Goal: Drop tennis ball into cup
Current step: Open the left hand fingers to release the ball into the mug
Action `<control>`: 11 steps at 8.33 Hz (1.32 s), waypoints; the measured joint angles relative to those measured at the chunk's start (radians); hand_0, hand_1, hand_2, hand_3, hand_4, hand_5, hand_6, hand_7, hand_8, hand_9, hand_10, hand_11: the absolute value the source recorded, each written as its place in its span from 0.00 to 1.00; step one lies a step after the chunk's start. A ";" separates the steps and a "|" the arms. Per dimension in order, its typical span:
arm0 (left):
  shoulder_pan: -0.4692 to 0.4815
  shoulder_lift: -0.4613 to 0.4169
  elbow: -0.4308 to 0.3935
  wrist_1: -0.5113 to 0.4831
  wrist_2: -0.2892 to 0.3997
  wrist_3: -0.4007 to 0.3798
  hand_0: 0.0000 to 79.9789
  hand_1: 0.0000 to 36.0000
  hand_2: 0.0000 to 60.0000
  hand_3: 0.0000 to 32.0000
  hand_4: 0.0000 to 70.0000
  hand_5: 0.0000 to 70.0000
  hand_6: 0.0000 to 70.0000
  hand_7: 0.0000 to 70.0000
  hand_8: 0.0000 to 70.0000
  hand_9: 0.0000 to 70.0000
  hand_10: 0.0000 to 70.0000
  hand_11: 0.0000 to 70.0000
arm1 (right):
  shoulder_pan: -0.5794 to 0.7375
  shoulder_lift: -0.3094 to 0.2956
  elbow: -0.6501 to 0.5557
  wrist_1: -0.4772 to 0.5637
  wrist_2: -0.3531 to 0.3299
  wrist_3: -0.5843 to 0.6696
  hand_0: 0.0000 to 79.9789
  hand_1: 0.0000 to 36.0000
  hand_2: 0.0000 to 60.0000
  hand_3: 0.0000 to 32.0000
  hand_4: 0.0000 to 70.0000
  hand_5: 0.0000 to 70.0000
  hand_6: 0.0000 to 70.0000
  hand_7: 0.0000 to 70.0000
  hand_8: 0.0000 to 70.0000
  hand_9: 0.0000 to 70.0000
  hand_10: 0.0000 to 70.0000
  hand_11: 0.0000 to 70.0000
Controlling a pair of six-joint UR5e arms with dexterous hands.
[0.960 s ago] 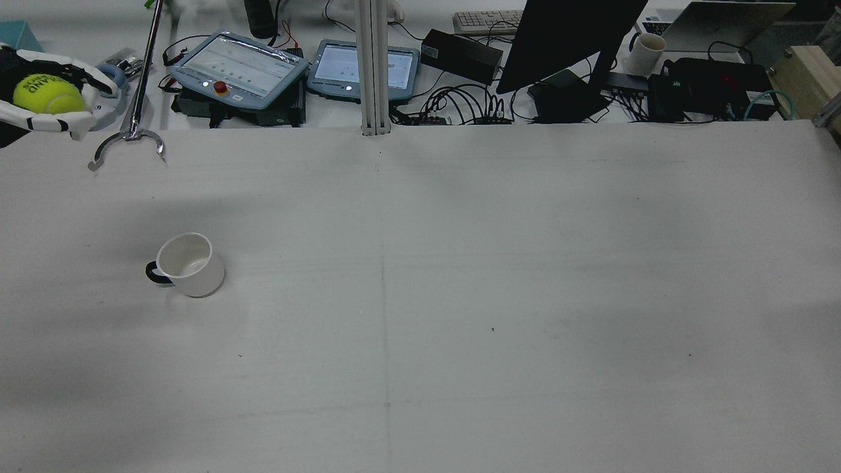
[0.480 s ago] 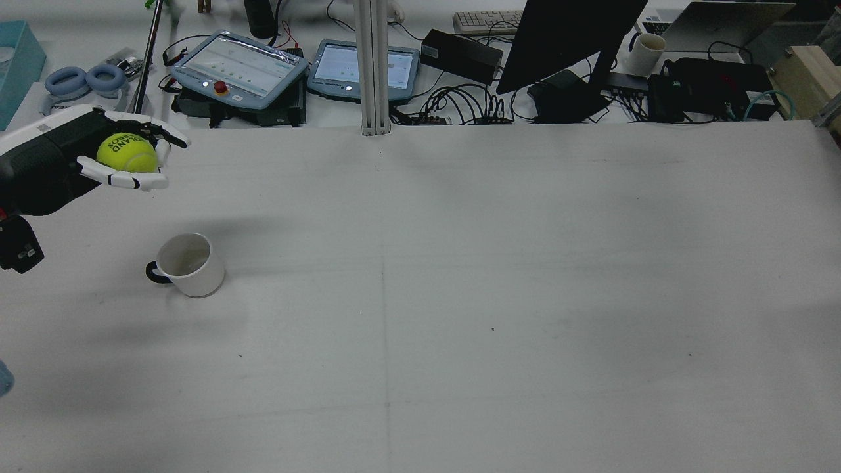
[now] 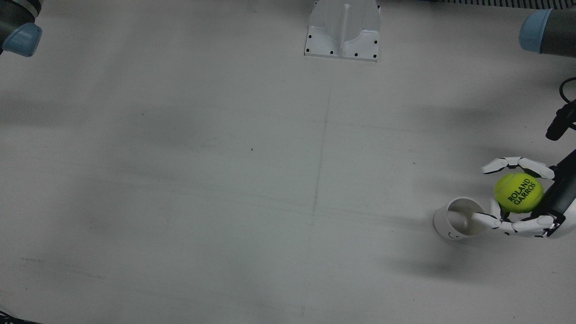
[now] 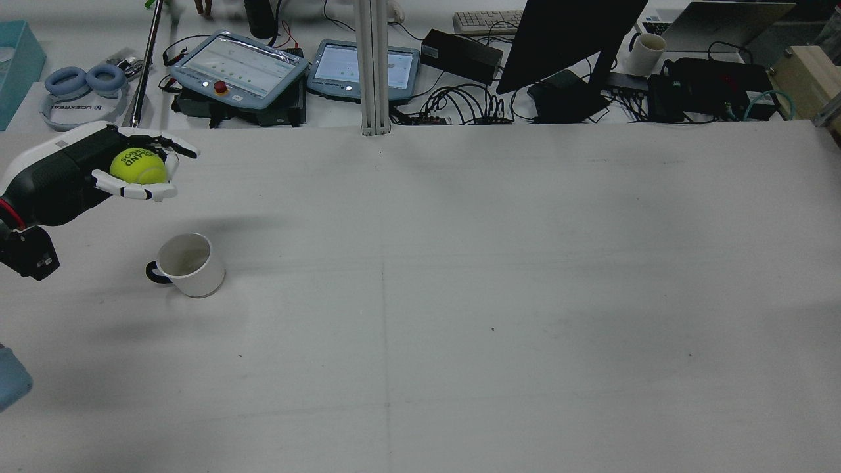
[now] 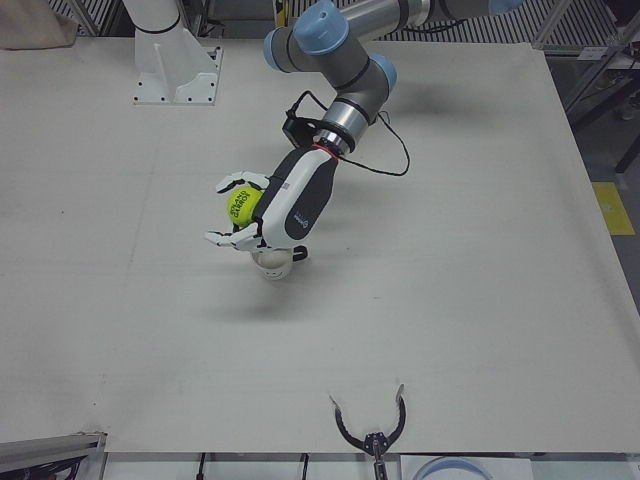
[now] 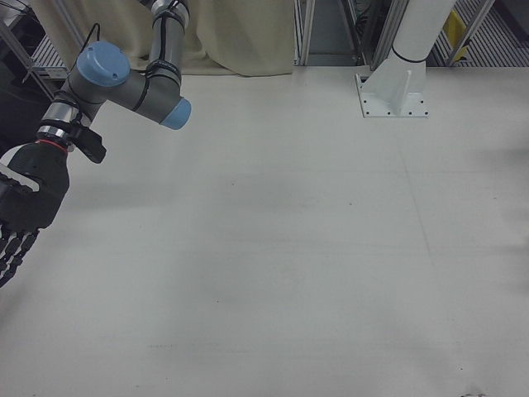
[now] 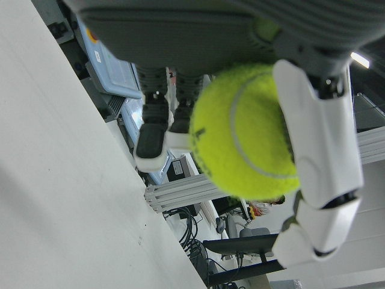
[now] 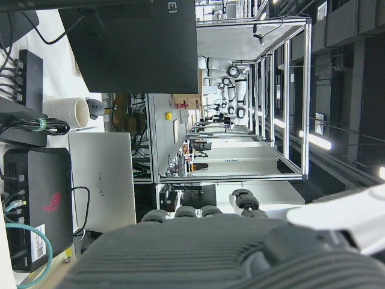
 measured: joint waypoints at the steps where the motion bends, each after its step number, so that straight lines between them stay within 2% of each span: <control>1: 0.001 0.001 0.009 -0.008 -0.001 0.001 0.72 0.46 0.09 0.00 0.58 0.24 0.86 1.00 0.66 0.95 0.50 0.73 | 0.000 0.000 0.000 0.000 0.000 0.000 0.00 0.00 0.00 0.00 0.00 0.00 0.00 0.00 0.00 0.00 0.00 0.00; 2: 0.001 0.001 0.014 -0.012 -0.001 0.001 0.77 0.50 0.00 0.00 0.43 0.21 0.74 0.82 0.36 0.48 0.22 0.35 | 0.000 0.000 0.000 0.000 0.000 0.000 0.00 0.00 0.00 0.00 0.00 0.00 0.00 0.00 0.00 0.00 0.00 0.00; 3: 0.001 0.002 0.016 -0.016 -0.001 0.001 0.77 0.62 0.00 0.00 0.32 0.11 0.27 0.49 0.09 0.16 0.06 0.12 | 0.000 0.000 0.000 0.000 0.000 0.000 0.00 0.00 0.00 0.00 0.00 0.00 0.00 0.00 0.00 0.00 0.00 0.00; 4: 0.002 0.002 0.016 -0.026 -0.001 0.001 0.78 0.69 0.00 0.00 0.26 0.07 0.05 0.38 0.00 0.06 0.02 0.06 | 0.001 0.000 0.000 0.000 0.000 0.000 0.00 0.00 0.00 0.00 0.00 0.00 0.00 0.00 0.00 0.00 0.00 0.00; 5: 0.002 0.003 0.016 -0.036 0.000 0.001 0.78 0.71 0.00 0.00 0.24 0.06 0.02 0.37 0.00 0.05 0.01 0.05 | 0.001 0.000 0.000 0.000 0.000 0.000 0.00 0.00 0.00 0.00 0.00 0.00 0.00 0.00 0.00 0.00 0.00 0.00; 6: 0.002 0.003 0.016 -0.043 0.000 0.001 0.78 0.71 0.00 0.00 0.22 0.07 0.04 0.33 0.00 0.05 0.00 0.04 | 0.001 0.000 0.000 0.000 0.000 0.000 0.00 0.00 0.00 0.00 0.00 0.00 0.00 0.00 0.00 0.00 0.00 0.00; 10: 0.002 0.011 0.014 -0.057 0.001 -0.001 0.77 0.73 0.00 0.00 0.20 0.05 0.01 0.35 0.00 0.05 0.00 0.04 | 0.000 0.000 0.000 0.000 0.000 0.000 0.00 0.00 0.00 0.00 0.00 0.00 0.00 0.00 0.00 0.00 0.00 0.00; 11: 0.002 0.013 0.012 -0.059 0.001 -0.002 0.77 0.74 0.00 0.00 0.21 0.06 0.03 0.35 0.00 0.05 0.00 0.03 | 0.000 0.000 0.000 0.000 0.000 0.000 0.00 0.00 0.00 0.00 0.00 0.00 0.00 0.00 0.00 0.00 0.00 0.00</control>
